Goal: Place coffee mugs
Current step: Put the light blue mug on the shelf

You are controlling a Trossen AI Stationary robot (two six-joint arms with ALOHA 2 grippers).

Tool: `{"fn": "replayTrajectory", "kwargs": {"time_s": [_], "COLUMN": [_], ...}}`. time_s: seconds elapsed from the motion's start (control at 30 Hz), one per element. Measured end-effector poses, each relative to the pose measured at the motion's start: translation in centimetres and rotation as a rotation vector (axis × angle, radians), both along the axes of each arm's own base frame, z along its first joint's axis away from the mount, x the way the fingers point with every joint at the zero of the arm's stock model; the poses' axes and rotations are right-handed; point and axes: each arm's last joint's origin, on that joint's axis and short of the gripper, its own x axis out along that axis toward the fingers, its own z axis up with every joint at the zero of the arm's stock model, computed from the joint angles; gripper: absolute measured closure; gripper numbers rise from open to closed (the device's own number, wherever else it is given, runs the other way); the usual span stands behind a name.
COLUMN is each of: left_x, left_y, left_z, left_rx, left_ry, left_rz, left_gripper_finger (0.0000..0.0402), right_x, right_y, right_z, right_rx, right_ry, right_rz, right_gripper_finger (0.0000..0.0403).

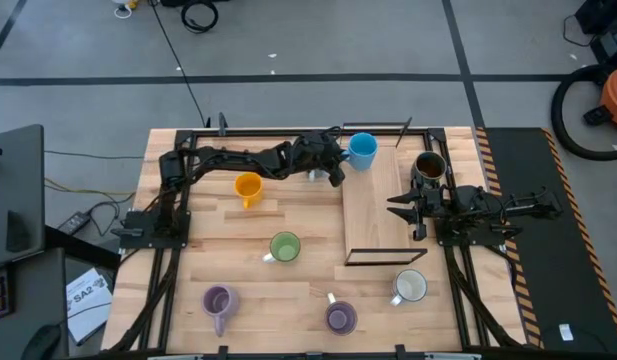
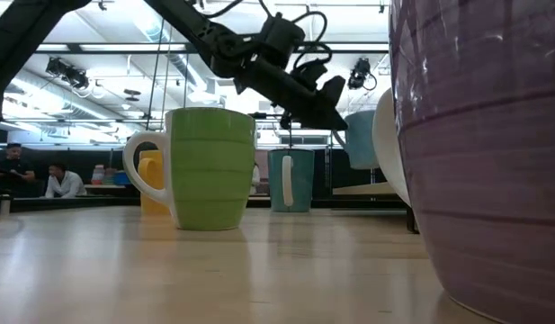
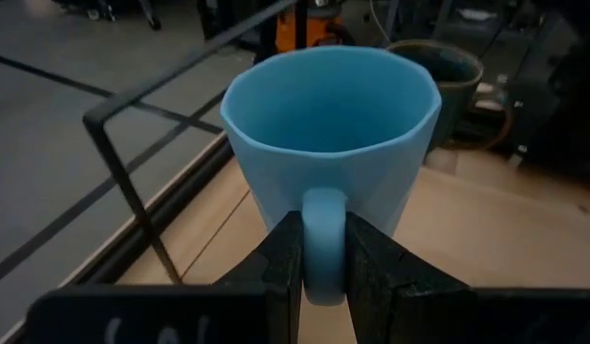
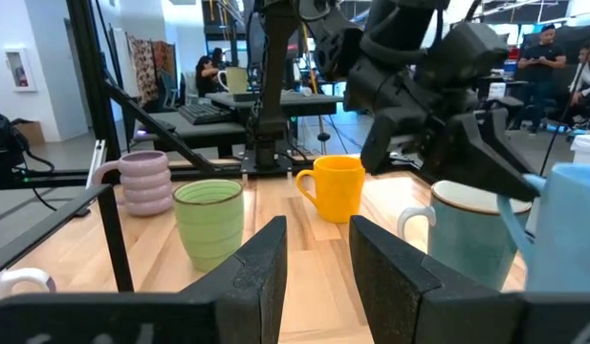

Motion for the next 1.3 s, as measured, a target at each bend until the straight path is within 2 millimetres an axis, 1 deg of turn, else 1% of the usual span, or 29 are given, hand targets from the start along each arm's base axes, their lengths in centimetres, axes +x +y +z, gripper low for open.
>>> {"fn": "replayTrajectory", "kwargs": {"time_s": [0.3, 0.53, 0.87, 1.3], "left_x": [0.1, 0.2, 0.0, 0.0], "left_y": [0.8, 1.6, 2.6, 2.6], "left_z": [-1.1, -2.8, -3.0, -3.1], "left_rx": [0.005, 0.001, 0.004, 0.003], "left_ry": [0.021, 0.054, 0.051, 0.052], "left_rz": [0.023, 0.038, 0.072, 0.074], "left_gripper_finger": [0.0342, 0.0342, 0.0332, 0.0327], "right_x": [0.0, 0.0, 0.0, 0.0], "right_y": [0.0, 0.0, 0.0, 0.0], "right_z": [0.1, 0.2, 0.2, 0.2], "right_rx": [0.001, 0.002, 0.003, 0.002], "right_ry": [-0.008, -0.021, -0.021, -0.021], "right_rz": [0.000, 0.000, 0.000, 0.000], "right_gripper_finger": [0.0281, 0.0281, 0.0281, 0.0281]}}
